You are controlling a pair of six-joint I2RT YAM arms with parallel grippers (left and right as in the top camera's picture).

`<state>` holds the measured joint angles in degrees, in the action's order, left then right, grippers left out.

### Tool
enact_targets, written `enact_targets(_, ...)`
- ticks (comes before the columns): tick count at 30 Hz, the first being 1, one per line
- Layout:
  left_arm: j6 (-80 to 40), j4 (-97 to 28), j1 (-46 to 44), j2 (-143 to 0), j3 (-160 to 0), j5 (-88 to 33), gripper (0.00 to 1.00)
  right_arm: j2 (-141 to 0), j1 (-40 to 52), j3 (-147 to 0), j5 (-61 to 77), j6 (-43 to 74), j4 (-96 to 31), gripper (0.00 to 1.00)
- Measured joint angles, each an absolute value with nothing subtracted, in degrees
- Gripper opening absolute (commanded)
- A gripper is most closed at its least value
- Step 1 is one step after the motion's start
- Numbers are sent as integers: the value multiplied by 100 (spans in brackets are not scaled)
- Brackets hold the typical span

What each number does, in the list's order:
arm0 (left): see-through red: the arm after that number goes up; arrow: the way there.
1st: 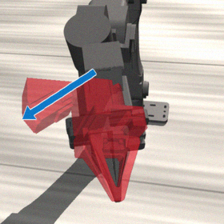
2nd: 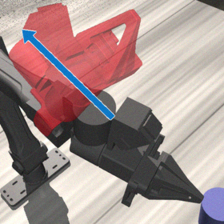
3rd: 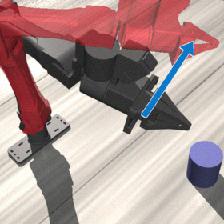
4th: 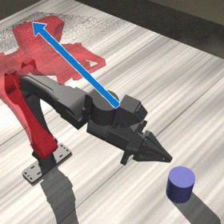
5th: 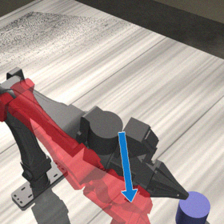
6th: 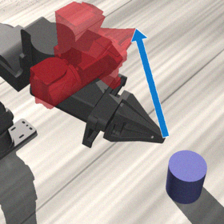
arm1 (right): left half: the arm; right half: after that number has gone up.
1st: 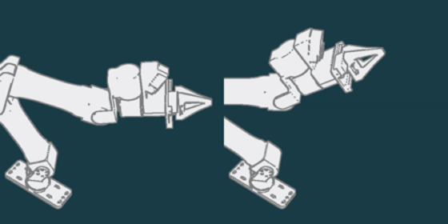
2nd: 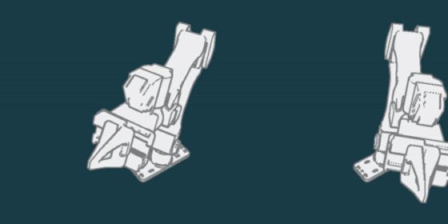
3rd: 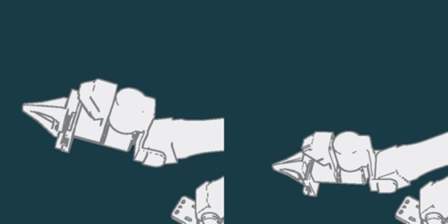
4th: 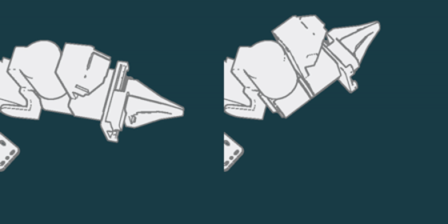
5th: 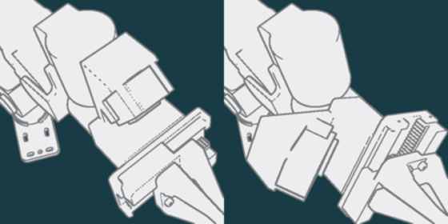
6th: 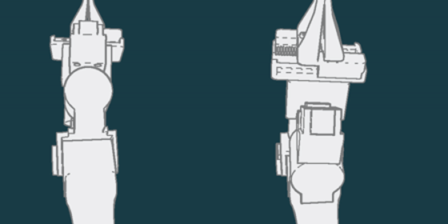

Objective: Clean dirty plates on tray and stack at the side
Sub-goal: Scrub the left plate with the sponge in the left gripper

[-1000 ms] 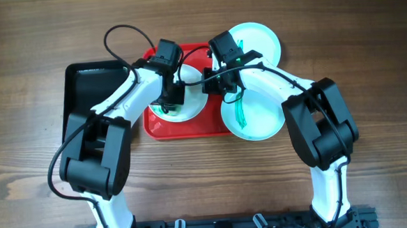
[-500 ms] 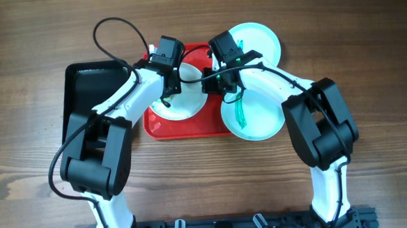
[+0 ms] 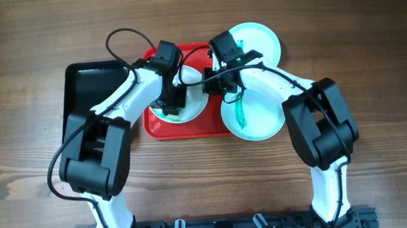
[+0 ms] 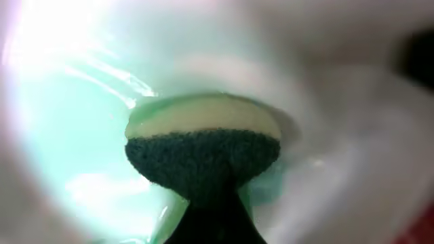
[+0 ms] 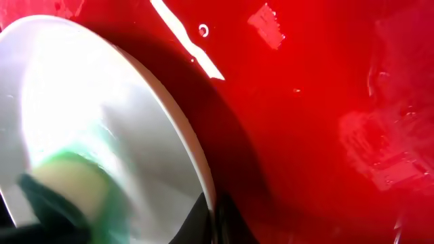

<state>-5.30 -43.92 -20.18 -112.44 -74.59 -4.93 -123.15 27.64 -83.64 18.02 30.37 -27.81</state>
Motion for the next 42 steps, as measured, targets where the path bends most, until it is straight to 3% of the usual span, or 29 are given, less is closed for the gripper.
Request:
enact_targets(11,-183,-2648,-2016,-11616,-7443,-1767,4,-12315,2731,-8364,1798,3085,-2781,4)
enact_targets(19,-1890,-2206,-1107,-11716,-7443,-2032,4,-12315,2718,-8364,1800,3085,-2779,4)
enact_targets(23,-2582,-2585,-541,-11716,-7454,-2202,4,-12317,2738,-8364,1837,3089,-2757,4)
enact_targets(28,-2576,-3424,-508,-11703,-7592,-2222,4,-12317,2759,-8364,1846,3098,-2779,4)
enact_targets(36,-1127,-4928,-582,-11631,-7566,-2803,4,-12317,2759,-8364,1859,3079,-2779,4)
enact_targets(42,-578,-4541,-805,-11631,-7516,-2906,4,-12317,2753,-8364,1855,3081,-2777,4)
